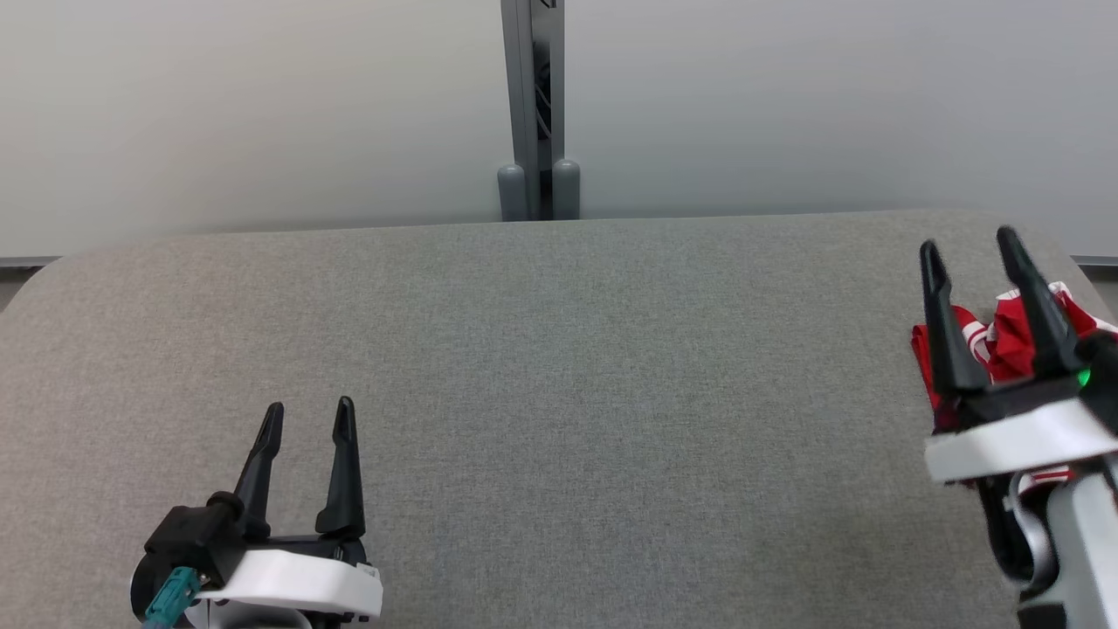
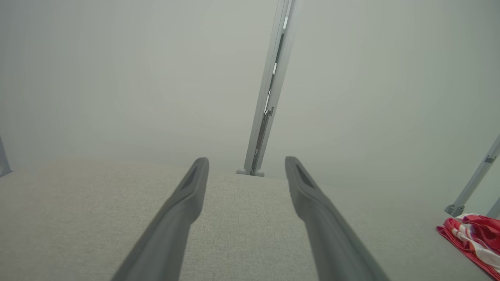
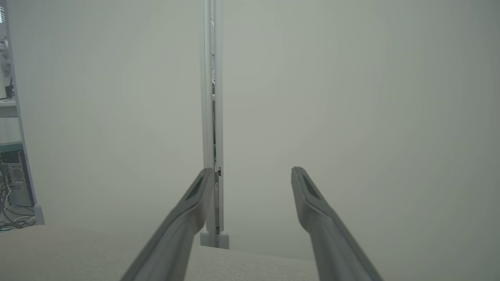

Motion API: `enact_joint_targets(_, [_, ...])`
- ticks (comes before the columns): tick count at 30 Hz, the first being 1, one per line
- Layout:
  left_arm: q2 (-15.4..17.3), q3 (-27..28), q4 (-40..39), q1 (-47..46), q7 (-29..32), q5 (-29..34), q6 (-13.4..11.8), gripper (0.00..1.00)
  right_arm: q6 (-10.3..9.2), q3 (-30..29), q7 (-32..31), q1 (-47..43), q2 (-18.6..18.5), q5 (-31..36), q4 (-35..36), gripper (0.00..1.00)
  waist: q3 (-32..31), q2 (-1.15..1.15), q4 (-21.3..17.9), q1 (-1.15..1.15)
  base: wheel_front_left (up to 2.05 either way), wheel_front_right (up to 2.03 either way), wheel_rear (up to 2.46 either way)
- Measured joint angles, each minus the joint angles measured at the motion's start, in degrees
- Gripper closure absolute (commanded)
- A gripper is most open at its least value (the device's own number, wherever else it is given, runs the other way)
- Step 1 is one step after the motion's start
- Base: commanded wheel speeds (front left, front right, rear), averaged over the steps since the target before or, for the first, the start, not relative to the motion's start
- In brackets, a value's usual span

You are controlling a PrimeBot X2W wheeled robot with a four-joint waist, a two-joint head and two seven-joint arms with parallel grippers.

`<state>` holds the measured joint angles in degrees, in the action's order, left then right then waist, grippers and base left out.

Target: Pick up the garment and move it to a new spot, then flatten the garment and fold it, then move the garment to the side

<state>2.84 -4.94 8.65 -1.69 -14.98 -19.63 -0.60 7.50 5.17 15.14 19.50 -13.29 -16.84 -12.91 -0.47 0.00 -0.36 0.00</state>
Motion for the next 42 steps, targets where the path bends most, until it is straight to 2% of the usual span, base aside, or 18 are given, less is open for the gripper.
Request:
enact_joint_targets(3, [0.0,-0.1,-0.7,0.5,0.0,1.5,-0.8,0.0,-0.01,-1.4,0.0,-6.7,3.5,6.2,4.8,0.0,-0.2,0.0,-0.2,0.0,0.0,0.0,0.0])
enact_joint_targets(5, [0.0,-0.1,-1.3,0.8,0.0,2.0,-1.1,0.0,-0.01,-1.7,0.0,-9.8,6.0,7.2,5.7,0.0,-0.2,0.0,-0.3,0.0,0.0,0.0,0.0])
enact_joint_targets(10, [0.0,-0.7,0.3,2.9,0.0,3.1,-1.4,0.0,0.0,0.5,0.0,-14.4,8.2,12.5,4.8,0.0,-0.3,0.0,-0.3,0.0,0.0,0.0,0.0])
enact_joint_targets(19, [0.0,-1.7,4.3,3.7,0.0,2.7,-0.7,0.0,-0.01,-0.8,0.0,-15.5,9.8,13.3,4.6,0.0,-0.6,0.0,-0.3,0.0,0.0,0.0,0.0])
enact_joint_targets(23, [0.0,-1.8,4.6,3.7,0.0,2.6,-0.8,0.0,-0.01,-0.6,0.0,-16.2,10.1,13.7,4.4,0.0,-0.7,0.0,-0.4,0.0,0.0,0.0,0.0])
enact_joint_targets(26, [0.0,-1.2,4.7,3.7,0.0,0.0,0.0,0.0,0.0,-0.8,0.0,-16.2,10.2,13.8,4.5,0.0,-0.9,0.0,-0.4,0.0,0.0,0.0,0.0])
enact_joint_targets(42, [0.0,-1.2,5.7,3.9,0.0,0.1,0.5,0.0,-0.01,-1.1,0.0,-16.3,10.4,13.4,4.5,0.0,-0.8,0.0,-0.2,0.0,0.0,0.0,0.0])
